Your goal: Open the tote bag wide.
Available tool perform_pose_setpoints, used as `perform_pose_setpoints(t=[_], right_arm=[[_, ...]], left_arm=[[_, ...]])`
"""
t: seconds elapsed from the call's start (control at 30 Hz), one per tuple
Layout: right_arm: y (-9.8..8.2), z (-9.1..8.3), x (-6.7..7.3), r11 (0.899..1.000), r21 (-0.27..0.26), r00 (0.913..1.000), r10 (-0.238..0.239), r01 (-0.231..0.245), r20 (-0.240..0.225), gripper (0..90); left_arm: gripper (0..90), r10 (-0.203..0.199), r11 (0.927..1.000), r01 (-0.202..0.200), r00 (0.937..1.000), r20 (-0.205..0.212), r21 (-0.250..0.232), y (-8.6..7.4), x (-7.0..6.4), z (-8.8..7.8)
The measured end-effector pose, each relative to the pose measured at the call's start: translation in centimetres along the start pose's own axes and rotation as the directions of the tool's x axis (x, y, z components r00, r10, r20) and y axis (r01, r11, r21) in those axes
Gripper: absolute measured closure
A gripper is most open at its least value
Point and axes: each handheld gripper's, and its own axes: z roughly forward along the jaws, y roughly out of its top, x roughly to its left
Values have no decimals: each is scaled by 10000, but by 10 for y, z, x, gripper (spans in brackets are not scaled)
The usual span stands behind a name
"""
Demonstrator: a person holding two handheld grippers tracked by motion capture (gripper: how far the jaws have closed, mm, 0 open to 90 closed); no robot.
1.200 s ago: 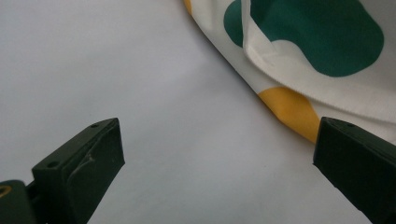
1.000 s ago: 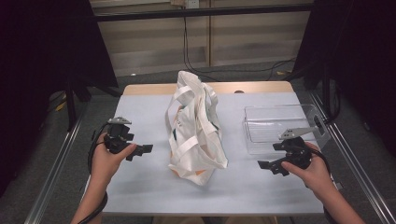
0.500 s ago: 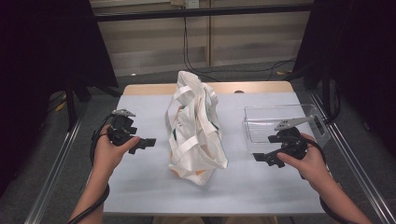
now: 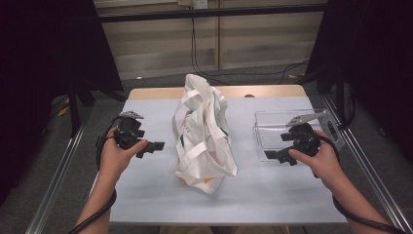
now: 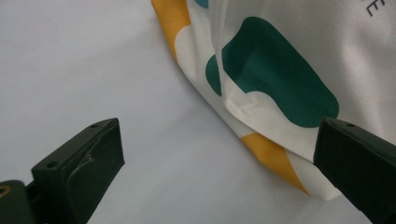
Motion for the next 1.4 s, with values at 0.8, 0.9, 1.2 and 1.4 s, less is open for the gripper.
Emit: perform_pose_setpoints(t=[0.8, 0.9, 1.2, 1.4], right_arm=[[33, 18, -37, 9982, -197, 9960, 571, -559, 681, 46], [36, 21, -39, 9980, -133, 9946, 632, -623, 820, 46], [49, 32, -40, 9985, -183, 9949, 536, -522, 858, 47], [55, 38, -36, 9983, -153, 9952, 565, -555, 801, 47]], left_arm=[[17, -200, 9998, 200, 9998, 39, 53, 11, 8, 14], [18, -184, 9998, 184, 9998, 15, 90, 13, 10, 16], [19, -46, 9997, 46, 10000, 24, 257, 21, 14, 17], [19, 29, 9996, -29, 10000, 28, 271, 29, 12, 19]])
